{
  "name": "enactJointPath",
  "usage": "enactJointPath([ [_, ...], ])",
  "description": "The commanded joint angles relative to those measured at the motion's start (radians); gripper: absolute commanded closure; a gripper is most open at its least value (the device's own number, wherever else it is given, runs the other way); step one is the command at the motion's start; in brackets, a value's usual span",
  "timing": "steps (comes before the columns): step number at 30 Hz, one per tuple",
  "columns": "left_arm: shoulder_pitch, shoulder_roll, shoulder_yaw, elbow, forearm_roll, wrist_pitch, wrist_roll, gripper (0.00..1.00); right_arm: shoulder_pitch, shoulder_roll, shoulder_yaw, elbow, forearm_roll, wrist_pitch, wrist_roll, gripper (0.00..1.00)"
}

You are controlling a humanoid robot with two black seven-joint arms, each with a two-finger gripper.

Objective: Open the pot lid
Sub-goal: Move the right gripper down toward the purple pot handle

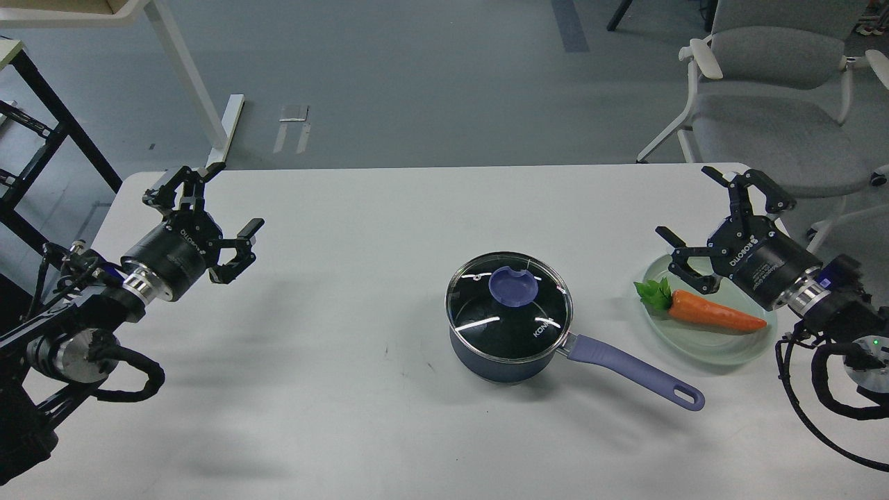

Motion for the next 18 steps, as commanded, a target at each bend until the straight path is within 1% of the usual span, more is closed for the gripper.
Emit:
enactJointPath([
  [1, 0.002, 0.004, -0.001, 0.001, 0.001, 0.000, -0.007, 0.01, -0.002, -0.004, -0.002, 0.003, 0.000, 0.000, 0.000, 0.00],
  [3, 0.003, 0.004, 0.000, 0.001, 0.001, 0.002, -0.008, 0.01, -0.002, -0.004, -0.003, 0.004, -0.001, 0.002, 0.000, 0.00],
  [5, 0.002, 0.004, 0.004, 0.003, 0.002, 0.003, 0.004, 0.01, 0.000, -0.011, -0.003, 0.007, -0.006, 0.005, 0.000, 0.00],
  [7, 0.000, 0.007, 0.007, 0.007, 0.002, 0.002, -0.001, 0.01, 0.012, -0.046, -0.003, 0.016, -0.023, 0.006, 0.000, 0.00],
  [9, -0.009, 0.013, 0.010, 0.012, 0.002, -0.001, -0.001, 0.01, 0.036, -0.097, 0.000, 0.029, -0.101, 0.006, 0.000, 0.00],
  [13, -0.018, 0.025, 0.013, 0.014, 0.002, -0.005, -0.005, 0.01, 0.139, -0.209, 0.000, 0.123, -0.456, 0.003, 0.000, 0.00],
  [18, -0.021, 0.027, 0.016, 0.012, 0.002, -0.008, -0.007, 0.01, 0.268, -0.329, 0.000, 0.317, -0.936, -0.011, 0.000, 0.00],
])
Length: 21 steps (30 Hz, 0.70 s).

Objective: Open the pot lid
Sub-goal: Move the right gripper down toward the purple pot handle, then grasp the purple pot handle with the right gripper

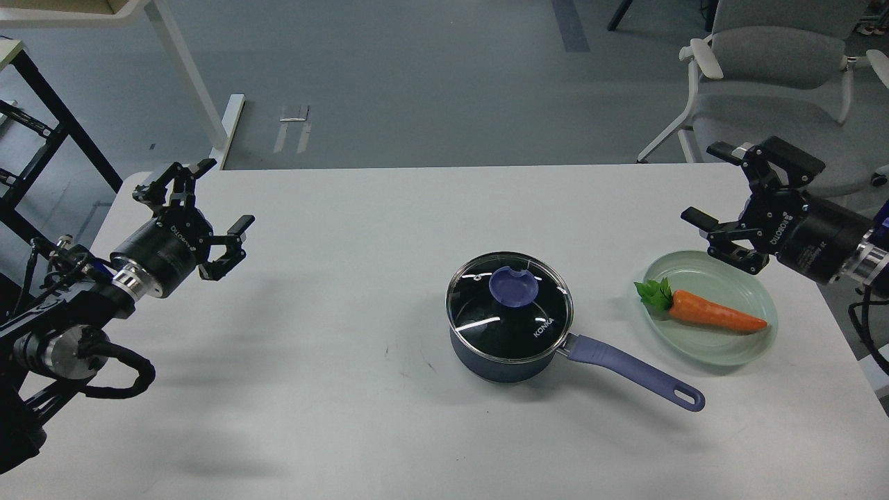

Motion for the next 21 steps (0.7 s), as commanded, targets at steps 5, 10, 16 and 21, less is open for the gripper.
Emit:
enactJointPath([
  [5, -0.015, 0.001, 0.003, -0.006, -0.001, -0.001, -0.001, 0.01, 0.191, -0.103, -0.012, 0.247, -0.726, -0.027, 0.000, 0.00],
  [10, -0.023, 0.002, 0.003, -0.009, 0.000, -0.001, -0.001, 0.01, 0.214, -0.071, -0.026, 0.286, -1.119, -0.025, 0.000, 0.00],
  [16, -0.021, 0.002, 0.003, -0.011, 0.000, -0.001, -0.001, 0.01, 0.217, -0.025, -0.125, 0.296, -1.316, -0.025, 0.000, 0.00],
  [21, -0.021, 0.002, 0.003, -0.011, 0.000, -0.001, -0.001, 0.01, 0.216, 0.001, -0.219, 0.296, -1.363, -0.025, 0.000, 0.00],
])
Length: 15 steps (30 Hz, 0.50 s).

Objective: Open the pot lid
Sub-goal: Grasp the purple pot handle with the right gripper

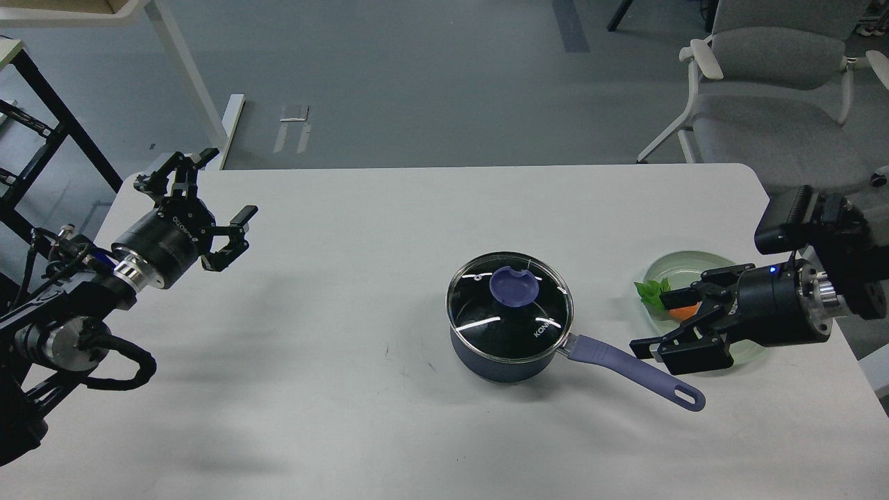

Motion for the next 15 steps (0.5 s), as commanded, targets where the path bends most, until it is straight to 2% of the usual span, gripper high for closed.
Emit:
enactJointPath([
  [1, -0.001, -0.001, 0.000, -0.001, -0.001, 0.000, -0.001, 0.01, -0.003, 0.028, -0.055, -0.001, -0.044, -0.001, 0.000, 0.00],
  [9, 0.001, -0.001, -0.002, -0.001, -0.001, 0.000, -0.001, 0.01, -0.005, 0.072, -0.089, -0.012, -0.076, -0.004, 0.000, 0.01],
  [15, -0.001, -0.001, -0.002, -0.003, -0.001, 0.000, -0.001, 0.01, -0.003, 0.091, -0.091, -0.020, -0.094, -0.021, 0.000, 0.10],
])
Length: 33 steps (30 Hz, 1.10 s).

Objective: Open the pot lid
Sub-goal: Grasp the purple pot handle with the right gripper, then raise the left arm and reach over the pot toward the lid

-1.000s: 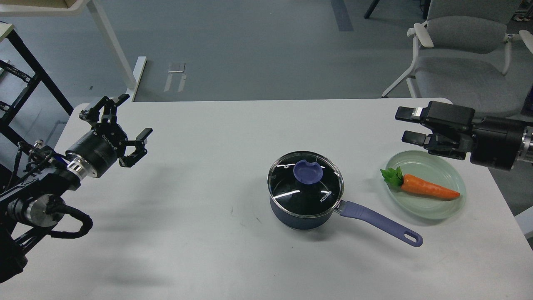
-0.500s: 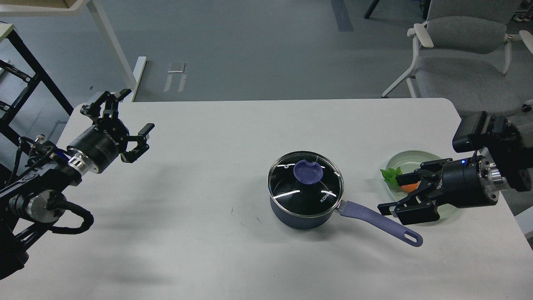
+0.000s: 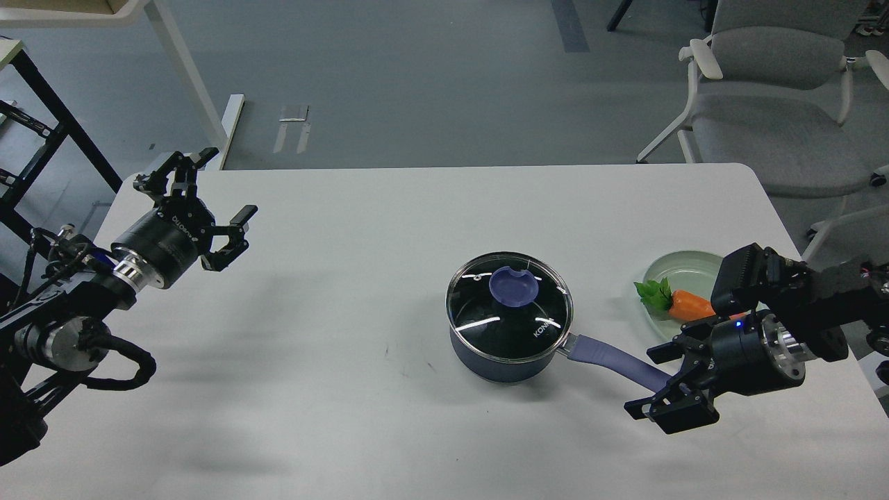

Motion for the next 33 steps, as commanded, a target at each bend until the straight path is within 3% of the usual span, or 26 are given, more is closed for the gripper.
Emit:
enactJointPath([
  [1, 0.000, 0.000, -0.002, -0.001, 0.000, 0.000, 0.000, 0.01, 0.001, 0.004, 0.000, -0.011, -0.025, -0.006, 0.000, 0.13],
  [4, 0.000, 0.000, -0.002, -0.002, 0.000, 0.000, 0.000, 0.01, -0.002, 0.014, -0.014, -0.030, -0.071, -0.017, 0.000, 0.26],
  [17, -0.009, 0.000, 0.000, -0.007, 0.002, 0.006, 0.000, 0.01, 0.003, 0.023, -0.028, -0.059, -0.089, -0.042, 0.000, 0.64],
  [29, -0.045, 0.035, 0.004, -0.005, 0.055, -0.003, 0.001, 0.01, 0.004, 0.022, -0.028, -0.061, -0.092, -0.042, 0.000, 0.77],
  [33, -0.101, 0.037, 0.005, -0.004, 0.323, -0.003, -0.018, 0.01, 0.004, 0.022, -0.028, -0.062, -0.090, -0.043, 0.000, 0.77],
])
